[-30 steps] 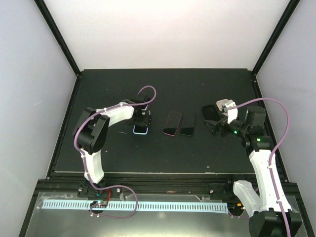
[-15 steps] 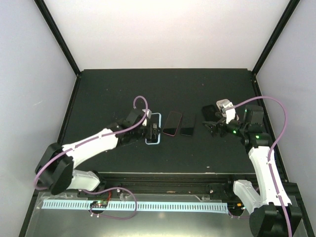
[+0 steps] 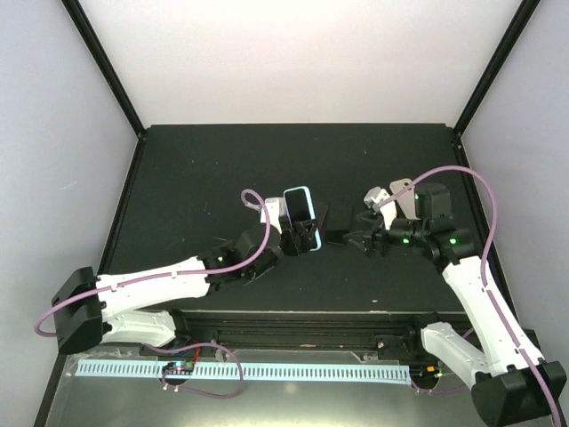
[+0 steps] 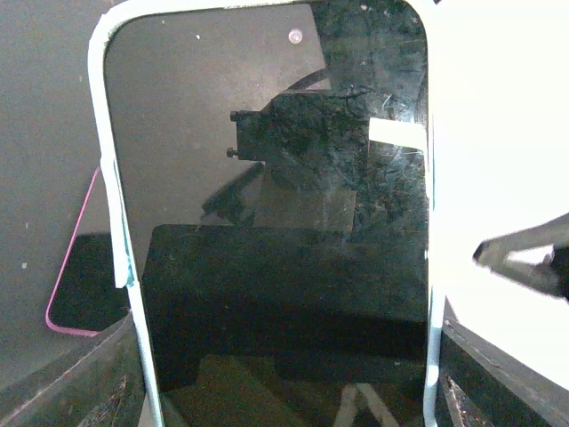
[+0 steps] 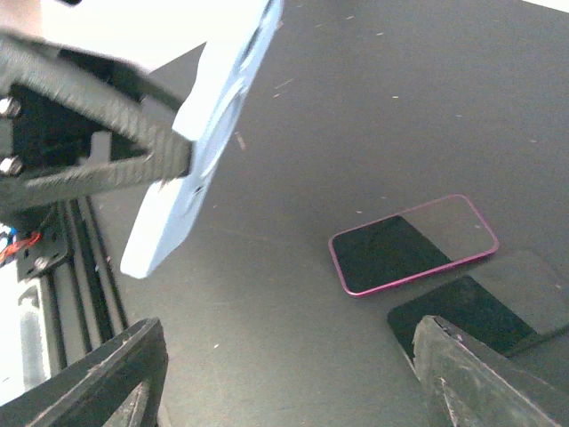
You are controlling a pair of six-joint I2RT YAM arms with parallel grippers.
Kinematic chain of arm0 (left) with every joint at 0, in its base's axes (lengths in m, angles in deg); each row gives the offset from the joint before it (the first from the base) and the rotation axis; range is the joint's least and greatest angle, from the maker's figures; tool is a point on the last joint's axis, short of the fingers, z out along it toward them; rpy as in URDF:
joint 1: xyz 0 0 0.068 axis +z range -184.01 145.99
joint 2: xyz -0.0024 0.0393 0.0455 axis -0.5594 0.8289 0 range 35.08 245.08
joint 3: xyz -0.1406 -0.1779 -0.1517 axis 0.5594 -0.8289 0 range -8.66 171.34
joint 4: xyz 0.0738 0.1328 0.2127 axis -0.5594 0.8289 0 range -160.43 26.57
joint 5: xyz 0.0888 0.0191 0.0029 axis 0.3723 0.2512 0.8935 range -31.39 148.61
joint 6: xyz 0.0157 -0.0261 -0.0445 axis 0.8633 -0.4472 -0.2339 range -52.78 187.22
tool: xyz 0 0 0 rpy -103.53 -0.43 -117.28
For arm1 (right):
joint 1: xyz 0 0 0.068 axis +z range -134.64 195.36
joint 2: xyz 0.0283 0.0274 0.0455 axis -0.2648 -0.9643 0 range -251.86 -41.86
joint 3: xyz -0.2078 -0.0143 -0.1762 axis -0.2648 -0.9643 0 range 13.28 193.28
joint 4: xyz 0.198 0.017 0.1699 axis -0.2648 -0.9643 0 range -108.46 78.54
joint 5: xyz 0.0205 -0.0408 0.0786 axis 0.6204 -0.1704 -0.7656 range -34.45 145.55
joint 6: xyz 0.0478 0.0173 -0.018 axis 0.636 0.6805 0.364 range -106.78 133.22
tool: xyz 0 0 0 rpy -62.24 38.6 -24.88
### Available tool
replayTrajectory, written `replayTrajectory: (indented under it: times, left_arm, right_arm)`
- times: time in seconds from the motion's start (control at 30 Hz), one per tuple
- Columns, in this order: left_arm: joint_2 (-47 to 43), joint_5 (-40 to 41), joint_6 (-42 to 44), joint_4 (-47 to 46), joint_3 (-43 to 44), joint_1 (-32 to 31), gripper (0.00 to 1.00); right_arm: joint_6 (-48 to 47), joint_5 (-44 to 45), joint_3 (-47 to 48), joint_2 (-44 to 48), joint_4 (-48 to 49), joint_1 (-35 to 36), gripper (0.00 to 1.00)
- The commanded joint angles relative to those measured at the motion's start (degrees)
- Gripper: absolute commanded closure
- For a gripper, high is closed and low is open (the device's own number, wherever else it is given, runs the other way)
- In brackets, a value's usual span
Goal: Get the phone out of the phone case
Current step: Pick up the phone at the center of the board, then adjust the phone.
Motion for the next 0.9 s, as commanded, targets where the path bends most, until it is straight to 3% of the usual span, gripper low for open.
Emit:
replayTrajectory:
  times: [0.0, 0.2, 0.37, 0.63, 0.87]
  left_arm:
    - [-2.14, 12.33, 0.20, -10.00, 3.01, -2.83, 0.40]
    - [-0.91, 16.92, 0.48, -15.00, 2.35, -5.24, 0.41]
    - [0.46, 22.34, 0.34, -14.67, 3.17, -7.85, 0.42]
    - [2.02, 25.06, 1.32, -13.62, 4.80, -9.55, 0.42]
    - [2.46, 27.31, 2.11, -12.90, 5.58, -10.95, 0.41]
  right_arm:
    - [0.18, 3.08, 2.19, 0.61, -3.81, 4.83, 0.21]
    - [2.30, 7.85, 4.65, -1.64, -2.60, 11.01, 0.20]
    - [5.82, 6.56, 8.42, -5.80, -2.18, 14.89, 0.21]
    - [9.99, 7.76, 10.21, -10.40, -0.90, 19.91, 0.37]
    - [12.73, 9.21, 10.47, -10.38, 0.74, 19.99, 0.62]
